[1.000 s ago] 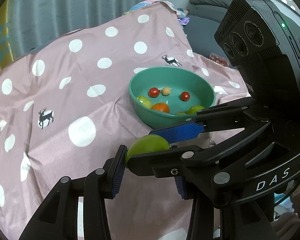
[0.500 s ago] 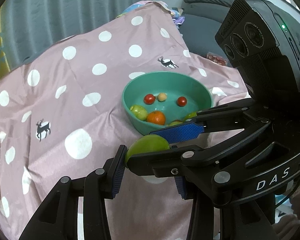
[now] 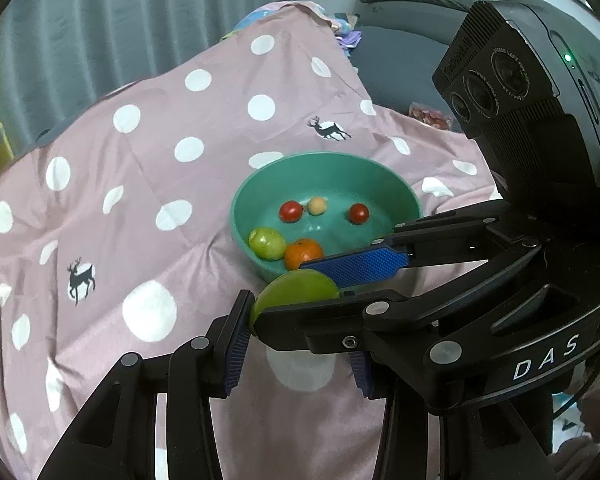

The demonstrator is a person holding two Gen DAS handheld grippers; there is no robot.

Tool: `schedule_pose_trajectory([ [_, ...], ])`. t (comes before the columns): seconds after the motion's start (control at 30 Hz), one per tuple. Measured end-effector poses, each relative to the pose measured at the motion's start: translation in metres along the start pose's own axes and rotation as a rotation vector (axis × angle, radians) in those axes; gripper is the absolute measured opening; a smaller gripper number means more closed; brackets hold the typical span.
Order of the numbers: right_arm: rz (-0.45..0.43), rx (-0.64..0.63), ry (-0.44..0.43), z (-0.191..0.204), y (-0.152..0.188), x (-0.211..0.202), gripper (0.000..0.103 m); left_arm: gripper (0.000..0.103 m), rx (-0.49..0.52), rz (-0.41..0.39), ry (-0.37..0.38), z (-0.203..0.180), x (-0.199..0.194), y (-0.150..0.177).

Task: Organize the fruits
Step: 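Carry the green plum held by both tools over the teal bowl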

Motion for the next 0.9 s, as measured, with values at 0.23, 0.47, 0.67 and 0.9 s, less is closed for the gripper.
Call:
schedule_pose_trajectory([
  [0.23,-0.020,0.023,0.018,-0.015,0.002,-0.011,0.044,0.044,0.026,0.005,0.013,-0.010,0.010,-0.009],
  [0.47,-0.039,0.043,0.036,-0.032,0.000,-0.017,0.044,0.044,0.052,0.007,0.030,-0.020,0.019,-0.019],
  [0.67,-0.056,0.060,0.046,-0.045,-0.002,-0.022,0.044,0.044,0.066,0.007,0.039,-0.028,0.027,-0.027],
  [0.9,-0.062,0.074,0.058,-0.062,-0.003,-0.025,0.044,0.044,0.082,0.015,0.051,-0.035,0.039,-0.036],
])
Point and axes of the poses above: each gripper's, at about its wrist camera, not at the fingertips, and x roughly the way its jaws point, z to its left, y to its underside, the point moved 7 cm from there along x, roughly the way its jaws point, and after that the axes turned 15 degrees about -x, right-handed, at the moved point
